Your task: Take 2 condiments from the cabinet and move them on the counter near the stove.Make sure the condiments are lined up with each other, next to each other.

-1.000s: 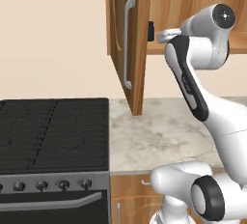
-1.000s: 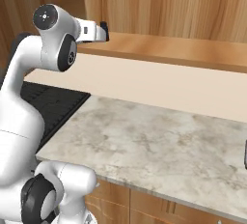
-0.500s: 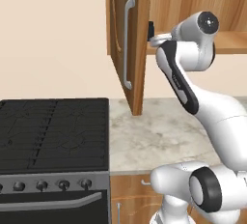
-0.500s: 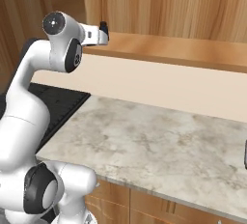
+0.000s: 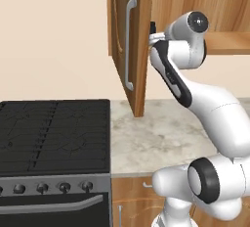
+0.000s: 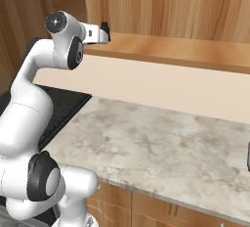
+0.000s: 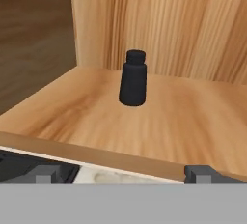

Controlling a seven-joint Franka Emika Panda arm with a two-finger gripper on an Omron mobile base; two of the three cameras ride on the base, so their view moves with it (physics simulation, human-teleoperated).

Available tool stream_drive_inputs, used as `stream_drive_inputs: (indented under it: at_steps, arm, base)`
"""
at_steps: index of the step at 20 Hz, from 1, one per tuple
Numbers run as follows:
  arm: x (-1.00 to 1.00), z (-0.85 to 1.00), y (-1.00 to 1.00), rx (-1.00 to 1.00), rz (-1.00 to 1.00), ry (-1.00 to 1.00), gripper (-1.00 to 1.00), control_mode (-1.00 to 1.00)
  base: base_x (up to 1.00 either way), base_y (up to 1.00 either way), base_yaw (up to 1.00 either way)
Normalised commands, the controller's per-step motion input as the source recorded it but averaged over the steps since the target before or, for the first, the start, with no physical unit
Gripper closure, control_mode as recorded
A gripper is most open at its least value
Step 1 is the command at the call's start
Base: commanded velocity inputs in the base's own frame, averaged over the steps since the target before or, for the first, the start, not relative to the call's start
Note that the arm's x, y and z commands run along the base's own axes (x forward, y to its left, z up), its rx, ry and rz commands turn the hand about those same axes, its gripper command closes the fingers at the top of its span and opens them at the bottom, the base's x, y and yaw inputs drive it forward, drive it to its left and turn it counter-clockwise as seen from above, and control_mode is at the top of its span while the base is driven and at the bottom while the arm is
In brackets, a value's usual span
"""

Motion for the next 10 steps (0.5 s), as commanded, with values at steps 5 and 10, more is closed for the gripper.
stream_drive_inputs:
  at_steps: [5,10]
  arm:
    - [0.48,0.00,0.00,0.00,0.00,0.01,-1.00,-1.00]
    - [0.24,0.00,0.00,0.00,0.00,0.00,-1.00,-1.00]
  base:
    - [0.00,0.00,0.00]
    - [0.00,0.00,0.00]
